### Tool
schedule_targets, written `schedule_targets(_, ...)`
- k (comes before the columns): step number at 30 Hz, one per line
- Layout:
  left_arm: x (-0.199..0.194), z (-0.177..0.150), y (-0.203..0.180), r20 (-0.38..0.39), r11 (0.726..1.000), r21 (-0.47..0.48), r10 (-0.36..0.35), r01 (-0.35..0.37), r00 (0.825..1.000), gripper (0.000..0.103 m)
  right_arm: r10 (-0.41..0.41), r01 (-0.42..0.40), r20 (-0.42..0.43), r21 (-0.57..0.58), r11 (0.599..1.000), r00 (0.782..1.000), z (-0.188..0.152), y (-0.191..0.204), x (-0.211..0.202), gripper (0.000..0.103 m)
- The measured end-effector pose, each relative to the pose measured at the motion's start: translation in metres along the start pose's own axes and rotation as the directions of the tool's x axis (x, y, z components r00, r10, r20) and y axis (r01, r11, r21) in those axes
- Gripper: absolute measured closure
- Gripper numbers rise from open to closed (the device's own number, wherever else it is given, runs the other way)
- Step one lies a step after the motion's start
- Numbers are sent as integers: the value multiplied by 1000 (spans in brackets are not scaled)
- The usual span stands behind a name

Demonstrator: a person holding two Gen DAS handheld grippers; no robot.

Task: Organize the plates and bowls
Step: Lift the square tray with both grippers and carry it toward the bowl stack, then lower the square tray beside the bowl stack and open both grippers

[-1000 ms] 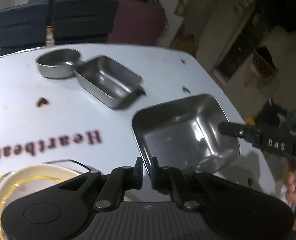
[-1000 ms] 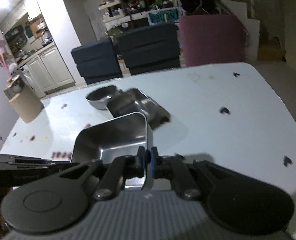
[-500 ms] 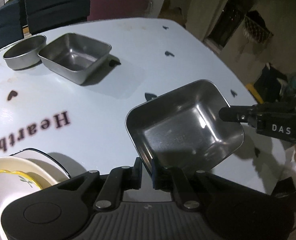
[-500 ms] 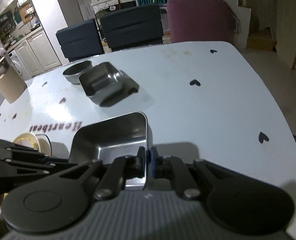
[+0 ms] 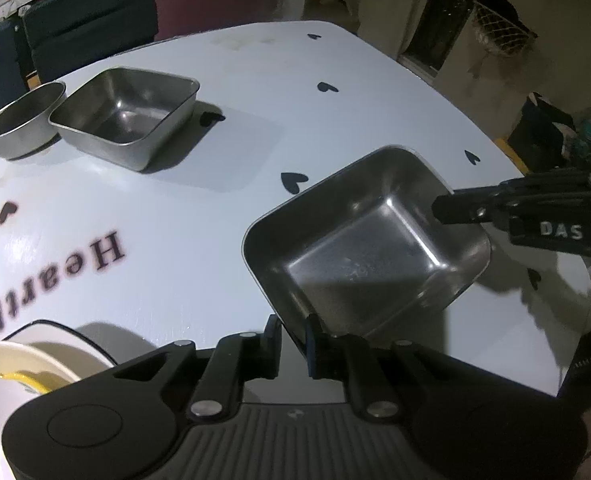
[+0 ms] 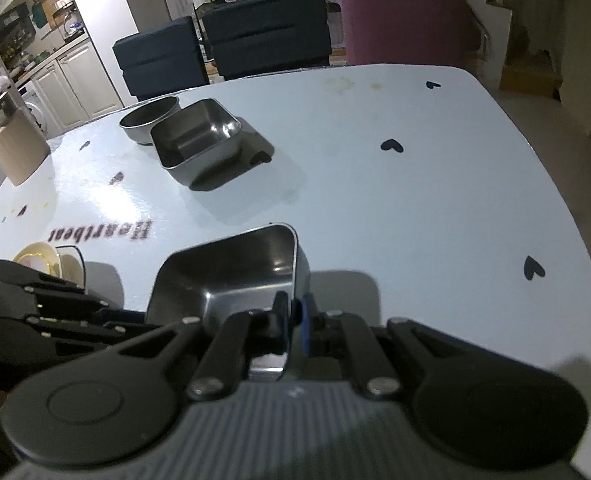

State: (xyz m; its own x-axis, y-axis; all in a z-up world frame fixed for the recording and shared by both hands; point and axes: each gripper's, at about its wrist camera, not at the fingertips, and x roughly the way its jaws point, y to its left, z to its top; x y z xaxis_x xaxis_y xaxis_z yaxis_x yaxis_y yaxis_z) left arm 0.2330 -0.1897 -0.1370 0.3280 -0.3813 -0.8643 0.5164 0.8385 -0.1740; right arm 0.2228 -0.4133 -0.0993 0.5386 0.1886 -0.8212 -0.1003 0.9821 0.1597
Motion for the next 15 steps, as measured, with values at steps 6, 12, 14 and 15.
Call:
schedule_targets(6, -2, 1, -5, 8, 1000, 9, -13, 13, 1000, 89, -28, 28, -31, 4, 1000, 999, -1, -4, 11, 95)
schedule_targets(12, -2, 2, -5, 11, 1000, 7, -21, 21, 1000, 89, -35, 36, -55, 9, 999, 998, -3, -8, 22, 95)
schedule_targets(14, -2, 2, -5, 9, 1000, 4, -19, 19, 1000, 89, -35, 36, -59, 13, 999, 998, -3, -8, 24, 95)
schedule_targets(15, -2, 2, -5, 8, 1000, 4, -18, 18, 1000, 89, -36, 37, -62, 11, 999, 997, -3, -8, 24, 95)
